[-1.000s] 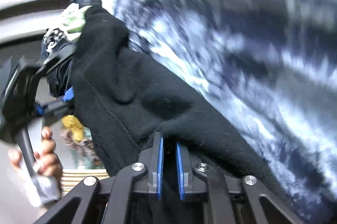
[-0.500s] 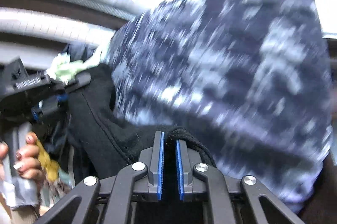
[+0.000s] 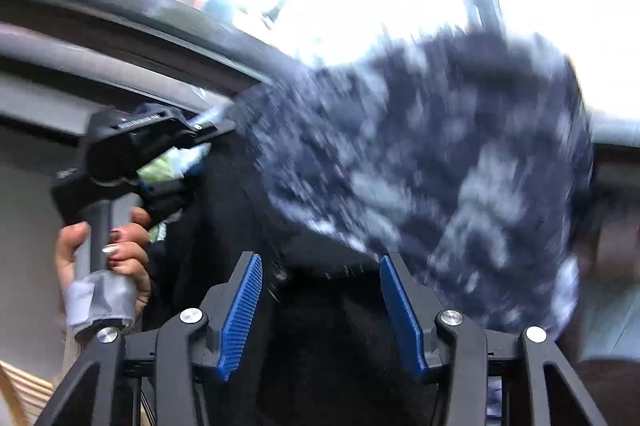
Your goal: Fold clothes
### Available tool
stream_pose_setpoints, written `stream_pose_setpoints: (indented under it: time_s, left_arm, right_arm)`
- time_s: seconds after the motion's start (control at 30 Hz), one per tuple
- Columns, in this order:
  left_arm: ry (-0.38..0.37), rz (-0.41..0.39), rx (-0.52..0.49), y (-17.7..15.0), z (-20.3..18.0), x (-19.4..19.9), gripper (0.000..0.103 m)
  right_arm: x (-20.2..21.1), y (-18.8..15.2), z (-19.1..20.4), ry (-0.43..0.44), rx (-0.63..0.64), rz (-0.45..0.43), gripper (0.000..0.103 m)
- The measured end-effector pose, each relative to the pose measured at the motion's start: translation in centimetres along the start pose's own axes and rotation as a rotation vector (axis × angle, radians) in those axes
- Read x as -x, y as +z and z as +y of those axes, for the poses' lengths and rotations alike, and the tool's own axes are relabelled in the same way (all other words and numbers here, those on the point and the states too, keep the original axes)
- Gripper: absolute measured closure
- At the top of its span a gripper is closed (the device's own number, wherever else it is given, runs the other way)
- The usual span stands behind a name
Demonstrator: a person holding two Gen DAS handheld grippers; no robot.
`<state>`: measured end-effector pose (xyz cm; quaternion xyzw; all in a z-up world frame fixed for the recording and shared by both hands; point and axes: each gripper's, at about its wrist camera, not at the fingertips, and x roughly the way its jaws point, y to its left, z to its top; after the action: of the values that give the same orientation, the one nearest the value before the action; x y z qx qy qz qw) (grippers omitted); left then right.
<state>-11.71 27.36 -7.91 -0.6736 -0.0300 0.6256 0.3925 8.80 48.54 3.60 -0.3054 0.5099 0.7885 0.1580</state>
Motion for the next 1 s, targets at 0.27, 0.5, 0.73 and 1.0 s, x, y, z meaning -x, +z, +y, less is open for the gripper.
stream_pose_setpoints:
  time_s: [0.27, 0.5, 0.73, 1.0]
  left_arm:
    - [0.270, -0.076, -0.202, -6.2, 1.1, 10.8, 0.018]
    - [0.533, -0.063, -0.179, -17.5, 9.4, 16.4, 0.018]
    - [0.431, -0.214, -0.152, -25.2, 12.9, 19.6, 0.018]
    - [0.073, -0.365, 0.102, -23.2, 18.4, 20.4, 0.018]
  right_arm:
    - [-2.3, -0.6, 8.5, 0.060, 0.511, 0.243, 0.050]
    - [-6.8, -6.6, 13.0, 0.108, 0.758, 0.569, 0.050]
    - [-12.2, -5.9, 12.9, -0.142, 0.787, 0.523, 0.044]
    - [-11.3, -4.7, 16.2, -0.045, 0.735, 0.622, 0.043]
